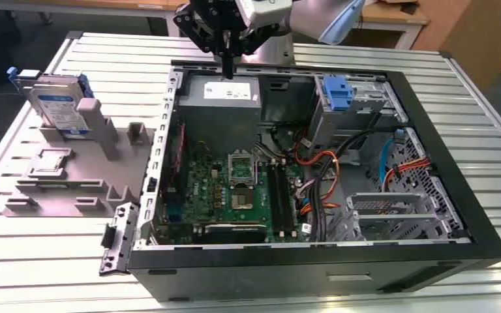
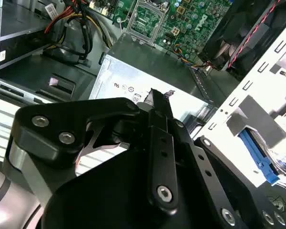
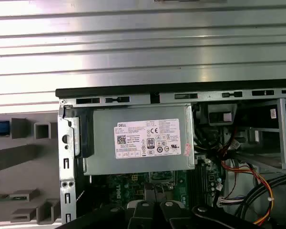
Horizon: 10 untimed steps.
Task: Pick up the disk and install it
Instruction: 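Reach for the disk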
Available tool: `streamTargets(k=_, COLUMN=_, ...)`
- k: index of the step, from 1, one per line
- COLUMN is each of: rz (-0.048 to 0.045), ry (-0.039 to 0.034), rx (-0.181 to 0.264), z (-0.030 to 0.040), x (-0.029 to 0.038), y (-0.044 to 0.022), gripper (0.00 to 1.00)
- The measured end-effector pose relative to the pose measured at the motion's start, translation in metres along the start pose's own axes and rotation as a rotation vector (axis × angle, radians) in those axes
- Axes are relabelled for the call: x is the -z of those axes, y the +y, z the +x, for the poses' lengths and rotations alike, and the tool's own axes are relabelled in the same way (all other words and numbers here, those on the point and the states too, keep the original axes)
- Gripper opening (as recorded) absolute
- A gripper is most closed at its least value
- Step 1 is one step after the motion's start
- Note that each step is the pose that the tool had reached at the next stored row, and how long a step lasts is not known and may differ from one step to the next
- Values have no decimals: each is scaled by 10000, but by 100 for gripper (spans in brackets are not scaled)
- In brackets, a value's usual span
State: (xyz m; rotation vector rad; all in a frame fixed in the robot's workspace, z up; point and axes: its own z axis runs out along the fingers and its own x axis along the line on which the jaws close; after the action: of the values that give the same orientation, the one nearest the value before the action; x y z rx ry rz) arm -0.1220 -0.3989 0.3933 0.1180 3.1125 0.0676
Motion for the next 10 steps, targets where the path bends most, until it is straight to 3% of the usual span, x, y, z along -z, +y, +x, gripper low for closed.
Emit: streamTargets(k=10, rz=-1, ry=-2, rx=-2, z=11, x=0, y=-1, gripper=10)
